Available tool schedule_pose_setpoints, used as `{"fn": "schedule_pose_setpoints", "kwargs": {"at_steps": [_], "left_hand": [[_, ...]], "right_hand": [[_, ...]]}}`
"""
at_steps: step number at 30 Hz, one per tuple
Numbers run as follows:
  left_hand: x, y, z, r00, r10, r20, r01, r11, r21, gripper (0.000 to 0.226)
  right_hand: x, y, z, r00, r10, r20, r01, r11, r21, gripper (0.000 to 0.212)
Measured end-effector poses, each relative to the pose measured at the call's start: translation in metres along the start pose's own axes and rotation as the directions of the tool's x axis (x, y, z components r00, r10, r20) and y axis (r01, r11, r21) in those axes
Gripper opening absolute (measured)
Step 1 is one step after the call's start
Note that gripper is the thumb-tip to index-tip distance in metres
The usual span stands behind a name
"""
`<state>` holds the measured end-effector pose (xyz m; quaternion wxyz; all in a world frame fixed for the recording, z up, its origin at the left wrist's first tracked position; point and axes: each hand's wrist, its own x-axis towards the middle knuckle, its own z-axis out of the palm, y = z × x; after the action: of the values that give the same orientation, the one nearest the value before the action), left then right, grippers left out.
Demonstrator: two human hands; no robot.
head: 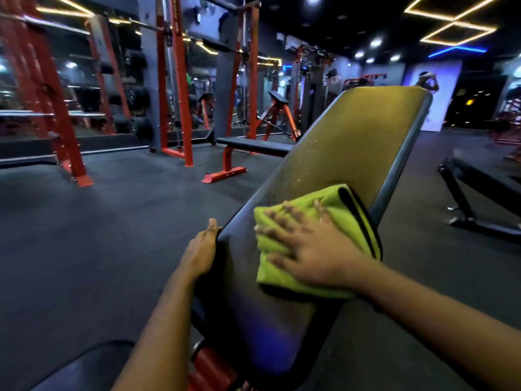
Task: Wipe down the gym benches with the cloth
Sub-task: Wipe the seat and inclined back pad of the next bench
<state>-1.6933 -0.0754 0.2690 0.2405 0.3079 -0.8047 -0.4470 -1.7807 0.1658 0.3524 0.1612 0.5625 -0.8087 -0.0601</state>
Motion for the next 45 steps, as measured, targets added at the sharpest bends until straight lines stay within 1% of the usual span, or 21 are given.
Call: {"fn": "schedule_pose_setpoints", "kwargs": {"at_steps": [2,5,7,8,11,12,15,16,17,19,22,24,25,27,29,32,34,37,40,42,45], "left_hand": [[-0.001,0.002,-0.002,1.0,-0.025,0.009,0.026,0.999,-0.022,0.082],[0.003,0.001,-0.001,0.997,-0.082,-0.003,0.082,0.996,-0.036,0.116],[0.006,-0.004,-0.001,0.996,-0.089,0.006,0.089,0.995,-0.037,0.128],[0.004,-0.002,-0.001,0.997,-0.079,0.009,0.079,0.996,-0.03,0.125],[-0.003,0.004,-0.002,0.999,-0.042,0.016,0.043,0.998,-0.044,0.091],[-0.004,0.006,-0.003,0.999,-0.049,0.016,0.05,0.998,-0.043,0.088],[-0.001,0.001,-0.002,0.998,-0.061,0.03,0.063,0.996,-0.061,0.107],[-0.002,0.001,-0.003,0.997,-0.068,0.023,0.069,0.996,-0.056,0.11],[0.0,-0.002,-0.002,0.998,-0.06,0.022,0.061,0.996,-0.064,0.106],[0.0,-0.004,-0.001,0.999,-0.03,0.028,0.032,0.998,-0.056,0.09],[0.0,-0.003,-0.001,0.999,-0.034,0.025,0.035,0.999,-0.031,0.084],[-0.002,-0.001,-0.001,0.999,-0.035,0.033,0.035,0.999,-0.021,0.075],[-0.002,-0.001,-0.002,0.999,-0.035,0.027,0.036,0.999,-0.026,0.078],[-0.001,-0.002,-0.002,0.998,-0.056,0.016,0.057,0.997,-0.048,0.095],[0.006,-0.01,-0.001,0.997,-0.073,0.013,0.074,0.996,-0.058,0.108],[0.025,-0.034,0.005,0.997,-0.083,0.007,0.083,0.996,-0.042,0.103],[0.024,-0.03,0.005,0.995,-0.096,0.006,0.096,0.995,-0.02,0.099],[0.009,-0.003,-0.001,0.993,-0.117,0.013,0.117,0.993,-0.013,0.096],[0.001,0.013,-0.002,0.989,-0.147,0.01,0.146,0.986,0.083,0.089],[0.002,0.02,-0.003,0.987,-0.159,0.003,0.158,0.982,0.103,0.085],[0.009,0.039,-0.004,0.991,-0.132,0.016,0.13,0.988,0.083,0.081]], "right_hand": [[0.0,-0.01,0.001,0.996,-0.083,0.022,0.083,0.996,0.03,0.067],[0.036,0.001,-0.001,0.989,-0.134,0.053,0.131,0.99,0.057,0.06],[0.076,0.011,-0.003,0.987,-0.148,0.068,0.144,0.988,0.049,0.058],[0.096,0.015,-0.003,0.988,-0.133,0.083,0.13,0.991,0.043,0.058],[0.138,0.015,-0.007,0.994,-0.05,0.102,0.048,0.999,0.015,0.06],[0.141,0.013,-0.008,0.995,-0.047,0.091,0.047,0.999,0.001,0.061],[0.125,0.017,-0.005,0.99,-0.137,0.037,0.136,0.99,0.023,0.062],[0.119,0.023,-0.007,0.987,-0.154,0.043,0.152,0.987,0.042,0.063],[0.118,0.035,-0.012,0.986,-0.156,0.064,0.153,0.987,0.048,0.064],[0.126,0.065,-0.024,0.991,-0.084,0.1,0.08,0.996,0.046,0.067],[0.15,0.11,-0.04,0.987,0.114,0.115,-0.113,0.994,-0.015,0.07],[0.161,0.119,-0.038,0.976,0.19,0.108,-0.183,0.98,-0.077,0.069],[0.164,0.113,-0.035,0.974,0.2,0.103,-0.192,0.978,-0.084,0.07],[0.157,0.084,-0.028,0.982,0.158,0.108,-0.151,0.986,-0.066,0.069],[0.134,0.041,-0.019,0.993,0.015,0.114,-0.009,0.999,-0.051,0.067],[0.091,-0.002,-0.008,0.982,-0.178,0.07,0.178,0.984,-0.003,0.062],[0.078,0.004,-0.007,0.979,-0.196,0.053,0.194,0.98,0.048,0.06],[0.082,0.048,-0.019,0.991,-0.115,0.071,0.109,0.991,0.083,0.06],[0.093,0.11,-0.035,0.993,0.091,0.069,-0.096,0.993,0.067,0.063],[0.099,0.148,-0.044,0.969,0.239,0.058,-0.243,0.968,0.061,0.063],[0.1,0.153,-0.045,0.944,0.326,0.053,-0.326,0.945,-0.003,0.064]]}}
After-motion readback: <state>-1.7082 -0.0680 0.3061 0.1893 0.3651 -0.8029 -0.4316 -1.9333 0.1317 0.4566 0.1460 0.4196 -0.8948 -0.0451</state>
